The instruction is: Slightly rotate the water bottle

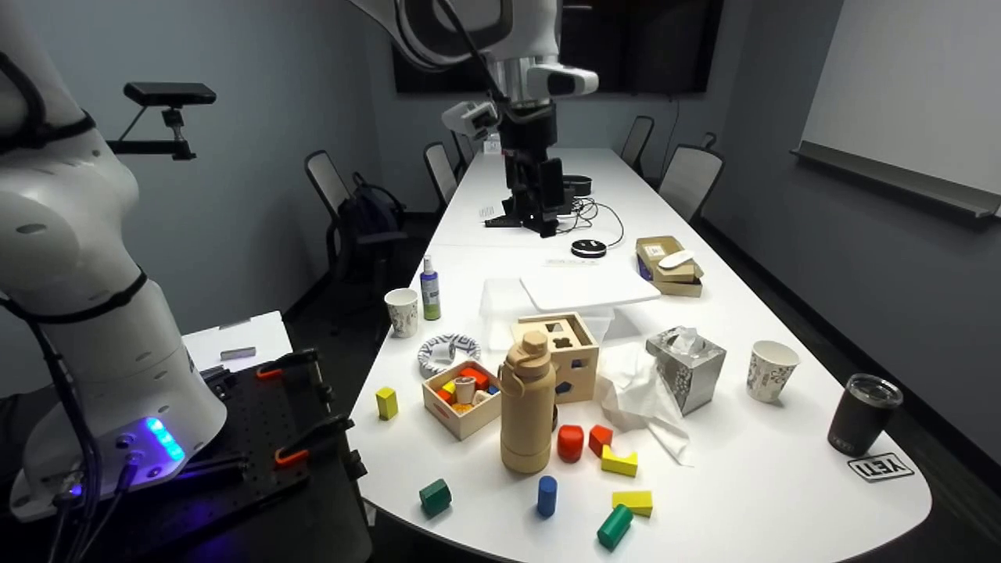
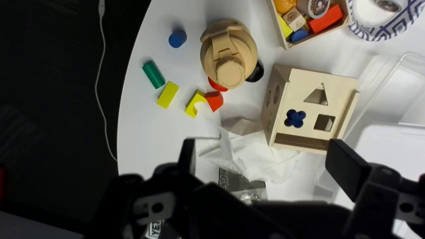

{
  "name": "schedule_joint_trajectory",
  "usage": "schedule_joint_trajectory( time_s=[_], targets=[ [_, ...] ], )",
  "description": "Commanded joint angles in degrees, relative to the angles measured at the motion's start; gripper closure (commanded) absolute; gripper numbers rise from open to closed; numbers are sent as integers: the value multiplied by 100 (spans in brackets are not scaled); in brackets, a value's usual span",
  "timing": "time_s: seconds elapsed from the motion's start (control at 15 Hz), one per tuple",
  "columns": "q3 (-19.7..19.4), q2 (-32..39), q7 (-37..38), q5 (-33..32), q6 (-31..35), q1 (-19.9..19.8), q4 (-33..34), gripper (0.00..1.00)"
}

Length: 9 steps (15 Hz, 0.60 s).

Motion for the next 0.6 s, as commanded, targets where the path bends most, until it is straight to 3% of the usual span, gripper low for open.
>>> schedule_joint_trajectory(
  time_s=[0.0,0.53],
  targets=[
    [42,536,-378,376,-52,-47,136,0],
    [44,1510,-401,245,8,-173,310,0]
  ],
)
